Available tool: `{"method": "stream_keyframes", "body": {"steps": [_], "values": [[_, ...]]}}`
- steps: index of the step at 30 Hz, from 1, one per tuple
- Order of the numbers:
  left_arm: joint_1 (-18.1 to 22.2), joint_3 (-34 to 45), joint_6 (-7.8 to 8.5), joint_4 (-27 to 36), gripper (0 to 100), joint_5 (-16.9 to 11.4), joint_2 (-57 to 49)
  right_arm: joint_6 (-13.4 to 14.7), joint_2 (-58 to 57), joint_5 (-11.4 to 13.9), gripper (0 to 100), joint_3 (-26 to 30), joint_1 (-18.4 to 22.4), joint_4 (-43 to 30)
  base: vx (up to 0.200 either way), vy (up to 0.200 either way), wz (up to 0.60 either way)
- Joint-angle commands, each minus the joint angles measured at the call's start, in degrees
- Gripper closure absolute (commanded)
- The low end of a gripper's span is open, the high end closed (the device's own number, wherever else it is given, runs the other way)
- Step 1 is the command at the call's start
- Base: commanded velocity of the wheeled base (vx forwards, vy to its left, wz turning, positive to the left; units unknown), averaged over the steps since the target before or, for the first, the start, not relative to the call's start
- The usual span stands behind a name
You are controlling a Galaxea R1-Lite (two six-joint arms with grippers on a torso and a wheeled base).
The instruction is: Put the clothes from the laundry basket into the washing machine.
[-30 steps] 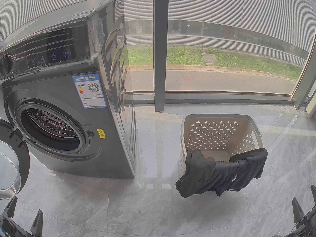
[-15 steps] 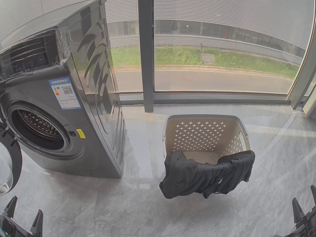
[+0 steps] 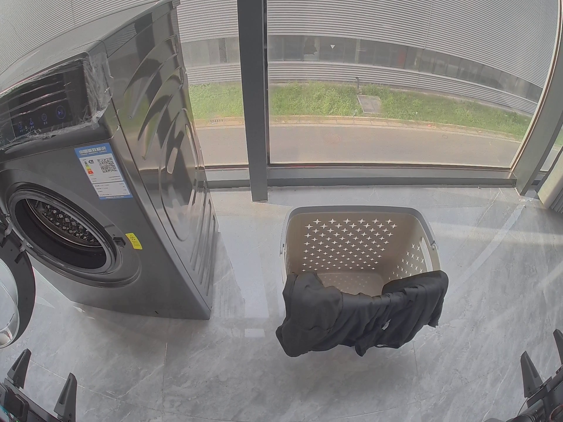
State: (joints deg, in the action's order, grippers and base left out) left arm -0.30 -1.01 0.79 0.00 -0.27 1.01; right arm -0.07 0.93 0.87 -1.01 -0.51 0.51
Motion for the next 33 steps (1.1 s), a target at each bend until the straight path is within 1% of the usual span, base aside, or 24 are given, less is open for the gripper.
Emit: {"method": "stream_keyframes", "body": {"steps": [1,6,22,25,30,33], "values": [[-0.05,0.84,0.0,0.0,0,0.0,-1.01,-0.01,-0.93,0.01,0,1.01,-0.02,0.02,0.0,-0.2,0.0],[0.04,0.92,0.26,0.0,0,0.0,-1.01,-0.01,-0.93,0.01,0,1.01,-0.02,0.02,0.0,-0.2,0.0],[0.04,0.92,0.26,0.0,0,0.0,-1.01,-0.01,-0.93,-0.07,0,1.01,-0.02,0.02,0.0,0.0,0.0],[0.04,0.92,0.0,0.0,0,0.0,-1.01,-0.1,-0.93,-0.07,0,1.01,-0.02,0.02,0.0,0.0,0.0],[-0.05,0.92,0.0,0.0,0,0.0,-1.01,-0.1,-0.93,-0.07,0,1.01,-0.02,0.02,0.0,0.0,0.0],[0.04,0.84,0.0,0.0,0,-0.08,-1.01,-0.28,-0.93,0.1,0,1.01,0.07,0.02,0.0,-0.2,0.0]]}}
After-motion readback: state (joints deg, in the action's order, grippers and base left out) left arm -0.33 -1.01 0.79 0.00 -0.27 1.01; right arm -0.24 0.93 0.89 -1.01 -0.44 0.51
